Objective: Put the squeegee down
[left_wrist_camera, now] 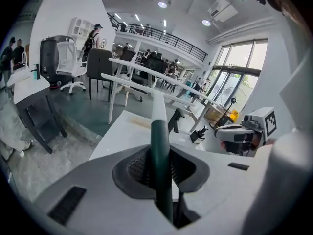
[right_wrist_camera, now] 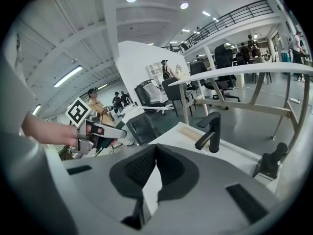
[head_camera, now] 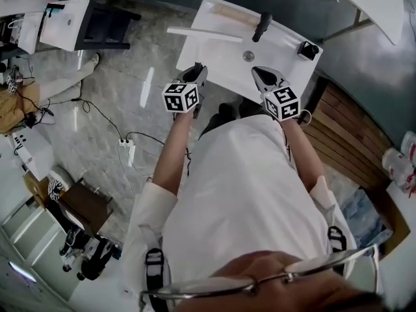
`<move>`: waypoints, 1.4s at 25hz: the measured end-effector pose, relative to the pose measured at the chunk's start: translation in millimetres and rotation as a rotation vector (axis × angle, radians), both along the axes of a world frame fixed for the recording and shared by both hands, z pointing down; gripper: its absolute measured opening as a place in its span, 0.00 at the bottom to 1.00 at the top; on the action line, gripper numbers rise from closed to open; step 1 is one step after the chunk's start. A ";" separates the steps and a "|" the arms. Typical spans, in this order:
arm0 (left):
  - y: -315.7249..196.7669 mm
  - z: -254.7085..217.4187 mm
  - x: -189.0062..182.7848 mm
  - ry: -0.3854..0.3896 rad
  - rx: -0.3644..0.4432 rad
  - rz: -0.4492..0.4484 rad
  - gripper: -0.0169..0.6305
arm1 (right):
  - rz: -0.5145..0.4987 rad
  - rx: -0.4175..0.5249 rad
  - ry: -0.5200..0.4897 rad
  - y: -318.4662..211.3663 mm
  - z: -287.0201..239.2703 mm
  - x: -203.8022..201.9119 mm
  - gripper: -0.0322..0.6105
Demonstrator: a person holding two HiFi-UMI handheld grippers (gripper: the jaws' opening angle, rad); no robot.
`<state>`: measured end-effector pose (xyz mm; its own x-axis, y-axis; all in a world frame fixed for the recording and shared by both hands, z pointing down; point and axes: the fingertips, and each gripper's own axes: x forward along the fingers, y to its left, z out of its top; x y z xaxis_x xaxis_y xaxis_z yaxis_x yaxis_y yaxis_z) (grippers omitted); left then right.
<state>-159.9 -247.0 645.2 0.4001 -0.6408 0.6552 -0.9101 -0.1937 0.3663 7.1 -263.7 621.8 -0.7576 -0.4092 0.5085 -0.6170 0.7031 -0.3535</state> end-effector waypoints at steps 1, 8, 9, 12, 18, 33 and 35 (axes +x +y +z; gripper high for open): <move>-4.2 4.8 -0.6 -0.004 -0.010 0.002 0.12 | -0.005 0.001 0.005 -0.6 2.8 -0.5 0.06; -31.2 36.4 0.1 -0.048 -0.059 0.066 0.12 | 0.004 -0.013 0.006 -10.7 19.6 -1.9 0.06; -33.5 41.3 -1.0 -0.056 -0.066 0.074 0.12 | 0.008 -0.013 0.004 -11.7 20.8 -2.6 0.06; -42.2 56.1 -6.8 -0.087 -0.090 0.091 0.12 | 0.018 -0.019 0.002 -14.8 25.8 -5.0 0.06; -67.6 86.4 -15.6 -0.138 -0.136 0.127 0.12 | 0.028 -0.051 -0.005 -19.1 41.1 -7.8 0.06; -95.7 167.8 -12.4 -0.160 -0.311 0.153 0.12 | 0.047 -0.136 0.002 -17.5 71.2 -0.8 0.06; -98.4 174.1 -13.8 -0.151 -0.334 0.155 0.12 | 0.051 -0.144 0.006 -17.9 73.5 0.3 0.06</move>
